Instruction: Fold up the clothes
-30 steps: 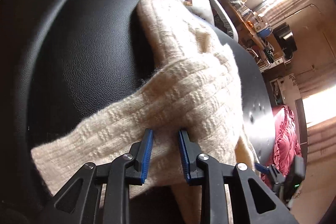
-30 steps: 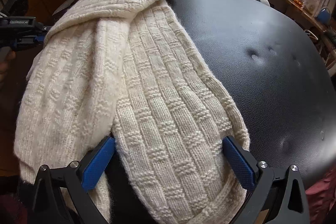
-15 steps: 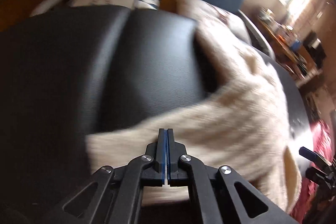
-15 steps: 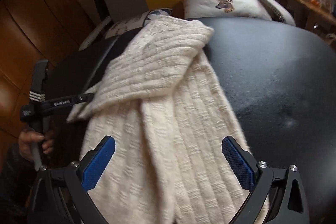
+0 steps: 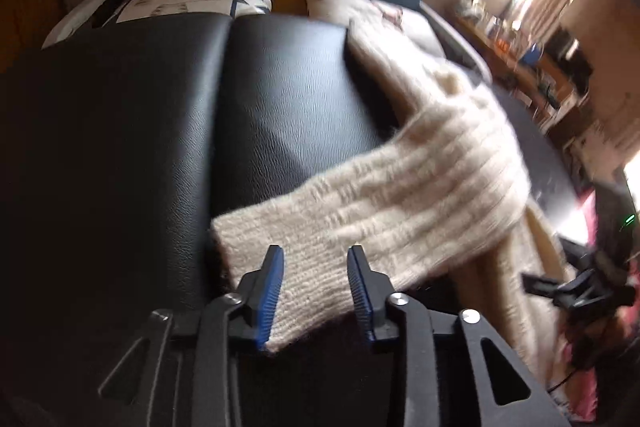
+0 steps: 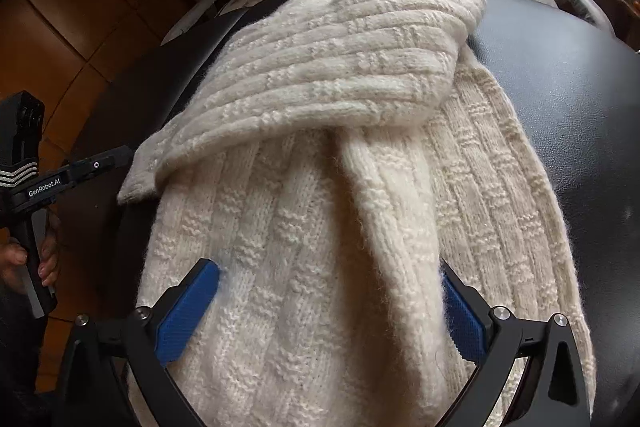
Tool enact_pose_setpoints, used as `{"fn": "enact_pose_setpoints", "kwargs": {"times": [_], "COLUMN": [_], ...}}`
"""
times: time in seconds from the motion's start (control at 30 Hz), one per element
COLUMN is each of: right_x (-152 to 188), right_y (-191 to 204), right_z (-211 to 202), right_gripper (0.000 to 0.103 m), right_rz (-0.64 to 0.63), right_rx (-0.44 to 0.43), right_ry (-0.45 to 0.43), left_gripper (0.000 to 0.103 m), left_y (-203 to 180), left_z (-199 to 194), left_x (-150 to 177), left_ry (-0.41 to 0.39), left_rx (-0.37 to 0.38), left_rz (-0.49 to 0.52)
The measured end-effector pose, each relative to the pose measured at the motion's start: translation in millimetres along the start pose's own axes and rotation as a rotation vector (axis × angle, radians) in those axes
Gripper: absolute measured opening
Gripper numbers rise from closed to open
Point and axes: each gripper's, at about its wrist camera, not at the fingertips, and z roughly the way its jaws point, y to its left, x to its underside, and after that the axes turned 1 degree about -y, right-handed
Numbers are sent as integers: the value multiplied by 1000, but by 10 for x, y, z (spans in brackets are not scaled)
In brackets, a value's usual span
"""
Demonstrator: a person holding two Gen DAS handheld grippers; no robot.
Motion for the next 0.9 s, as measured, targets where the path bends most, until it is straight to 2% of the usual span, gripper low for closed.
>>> {"fn": "enact_pose_setpoints", "kwargs": {"times": [0.1,0.23,0.33,0.37,0.4,0.43,0.53,0.67,0.77,0.9], "right_x": [18,47,82,94,103,76,-30,-50,-125,-274], "right_y": [3,35,48,52,59,53,24,30,24,16], "right_z": [0,-12,-32,-37,-41,-21,54,50,-32,-382], "right_gripper": [103,103,103,103,103,103,103,103,103,103], "right_rz": [-4,-10,-10,-10,-11,-14,-23,-22,3,39], "right_rx": [-10,-12,-14,-15,-16,-16,-18,-19,-53,-162], "right_ry": [-17,-31,-42,-47,-52,-55,-58,-48,-42,-162], "left_gripper": [42,61,62,60,44,12,10,10,10,10], "left_y": [-114,-224,-344,-357,-325,-294,-121,235,486,900], "left_z": [89,168,216,207,181,155,99,-198,-539,-1101], "left_x": [1,37,79,77,71,64,-9,-65,-145,-244], "left_ry": [15,17,6,-1,-14,-27,-62,-157,-249,-367], "left_rx": [-12,-46,-103,-113,-104,-96,-21,47,54,4], "left_rz": [54,163,215,209,182,155,-13,-197,-263,-342]}}
